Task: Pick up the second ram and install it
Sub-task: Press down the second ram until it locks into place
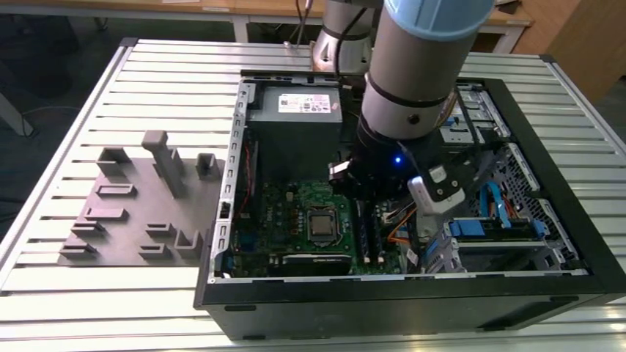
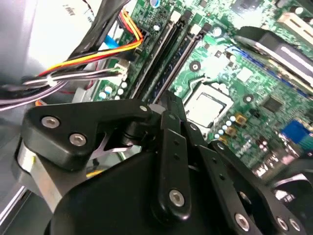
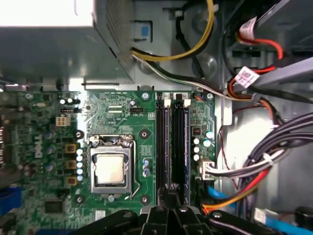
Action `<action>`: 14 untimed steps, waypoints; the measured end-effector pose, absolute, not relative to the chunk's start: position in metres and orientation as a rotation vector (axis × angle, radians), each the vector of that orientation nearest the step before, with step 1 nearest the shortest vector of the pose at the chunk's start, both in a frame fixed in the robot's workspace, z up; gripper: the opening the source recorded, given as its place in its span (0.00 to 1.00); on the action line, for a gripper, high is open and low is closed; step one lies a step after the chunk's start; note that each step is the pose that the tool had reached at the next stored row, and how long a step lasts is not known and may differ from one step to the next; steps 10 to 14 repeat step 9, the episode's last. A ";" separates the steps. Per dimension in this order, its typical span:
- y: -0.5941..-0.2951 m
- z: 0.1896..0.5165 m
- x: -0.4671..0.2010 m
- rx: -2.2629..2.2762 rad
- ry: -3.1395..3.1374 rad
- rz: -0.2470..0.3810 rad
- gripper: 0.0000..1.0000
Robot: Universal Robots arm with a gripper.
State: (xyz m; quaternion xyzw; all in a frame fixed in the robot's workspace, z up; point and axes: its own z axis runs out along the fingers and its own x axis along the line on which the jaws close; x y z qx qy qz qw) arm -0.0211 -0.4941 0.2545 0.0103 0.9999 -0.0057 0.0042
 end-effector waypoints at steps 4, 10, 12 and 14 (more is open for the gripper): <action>-0.494 0.261 -0.021 0.032 3.133 -0.018 0.11; -0.494 0.261 -0.021 0.032 3.133 -0.017 0.11; -0.494 0.261 -0.021 0.032 3.133 -0.017 0.11; -0.494 0.261 -0.021 0.032 3.133 -0.017 0.11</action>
